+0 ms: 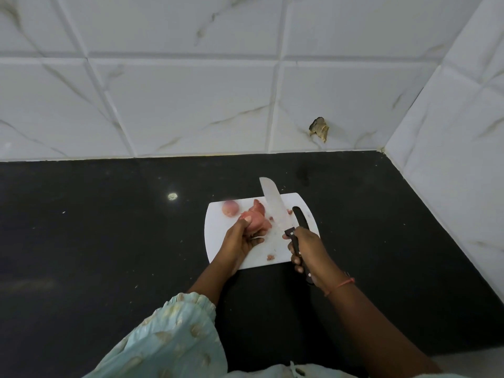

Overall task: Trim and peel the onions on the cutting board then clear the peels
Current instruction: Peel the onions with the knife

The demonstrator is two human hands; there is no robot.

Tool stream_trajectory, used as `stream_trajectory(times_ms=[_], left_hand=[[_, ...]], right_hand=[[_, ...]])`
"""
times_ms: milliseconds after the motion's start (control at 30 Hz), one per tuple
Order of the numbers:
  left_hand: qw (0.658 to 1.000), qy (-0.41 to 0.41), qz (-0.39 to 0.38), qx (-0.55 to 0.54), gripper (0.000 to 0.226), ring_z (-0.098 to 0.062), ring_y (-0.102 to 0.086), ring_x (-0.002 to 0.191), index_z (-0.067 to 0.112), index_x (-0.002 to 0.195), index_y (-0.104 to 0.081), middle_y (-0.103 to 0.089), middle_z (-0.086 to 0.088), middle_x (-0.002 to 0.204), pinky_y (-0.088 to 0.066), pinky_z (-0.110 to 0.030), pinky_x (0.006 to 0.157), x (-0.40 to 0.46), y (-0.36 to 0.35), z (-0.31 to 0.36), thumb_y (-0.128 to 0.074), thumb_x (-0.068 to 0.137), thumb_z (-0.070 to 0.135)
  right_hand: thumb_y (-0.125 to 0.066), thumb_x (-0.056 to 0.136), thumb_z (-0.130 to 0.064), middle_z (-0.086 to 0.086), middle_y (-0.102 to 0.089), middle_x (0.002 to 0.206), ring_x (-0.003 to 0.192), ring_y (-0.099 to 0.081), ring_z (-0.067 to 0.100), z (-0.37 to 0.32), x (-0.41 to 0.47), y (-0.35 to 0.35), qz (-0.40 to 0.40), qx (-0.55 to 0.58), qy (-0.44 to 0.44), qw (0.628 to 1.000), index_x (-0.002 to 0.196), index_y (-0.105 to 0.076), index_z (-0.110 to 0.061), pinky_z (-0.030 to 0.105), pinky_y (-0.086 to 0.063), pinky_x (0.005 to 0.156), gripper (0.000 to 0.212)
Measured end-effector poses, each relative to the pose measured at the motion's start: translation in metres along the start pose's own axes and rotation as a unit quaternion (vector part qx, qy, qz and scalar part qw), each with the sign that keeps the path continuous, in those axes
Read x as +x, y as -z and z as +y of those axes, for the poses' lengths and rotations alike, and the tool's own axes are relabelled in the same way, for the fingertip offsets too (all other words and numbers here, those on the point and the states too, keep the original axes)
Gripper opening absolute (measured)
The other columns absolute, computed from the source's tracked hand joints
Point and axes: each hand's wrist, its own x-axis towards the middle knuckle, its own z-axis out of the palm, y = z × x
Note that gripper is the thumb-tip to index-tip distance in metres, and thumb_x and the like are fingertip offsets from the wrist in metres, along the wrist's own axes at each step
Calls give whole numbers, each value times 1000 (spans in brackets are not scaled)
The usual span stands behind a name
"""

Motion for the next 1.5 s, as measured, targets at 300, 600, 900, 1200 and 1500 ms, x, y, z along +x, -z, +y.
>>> stream_trajectory(times_ms=[300,600,900,1200,1500], left_hand=[[999,18,34,-13,49,-26,-66,89,7,111,-64,-70,-20,102,-55,-35,78,1,-9,2,-27,108,40],[997,-48,21,59,97,-36,-67,109,17,142,-43,-68,-18,124,-58,-34,82,6,-5,-9,-55,75,85],[994,-84,-2,71,38,-25,-68,101,38,127,-40,-65,-14,127,-57,-36,83,1,-4,-9,-45,98,61],[992,-100,1,78,41,-23,-67,95,34,128,-41,-60,-18,130,-57,-34,80,2,-1,-12,-48,97,60],[989,-118,-6,86,54,-22,-68,98,32,139,-36,-62,-11,131,-56,-35,81,1,-1,-12,-49,93,57]], right_hand=[[-44,102,-38,-5,-45,56,34,-40,2,6,-12,-8,12,-166,152,974,93,-60,-10,18,-28,42,33],[-47,100,-38,-7,-44,52,47,-40,6,7,-13,-11,4,-199,178,964,85,-58,-5,23,-33,53,38],[-46,100,-38,-4,-51,61,55,-48,9,6,-12,-16,41,-237,223,945,78,-54,-17,28,-38,56,32],[-45,100,-41,-1,-54,62,51,-48,11,2,-10,-2,60,-326,241,912,81,-52,-18,29,-36,49,31],[-46,100,-40,-1,-54,62,54,-49,12,0,-10,2,24,-300,222,927,85,-58,-13,31,-40,56,33]])
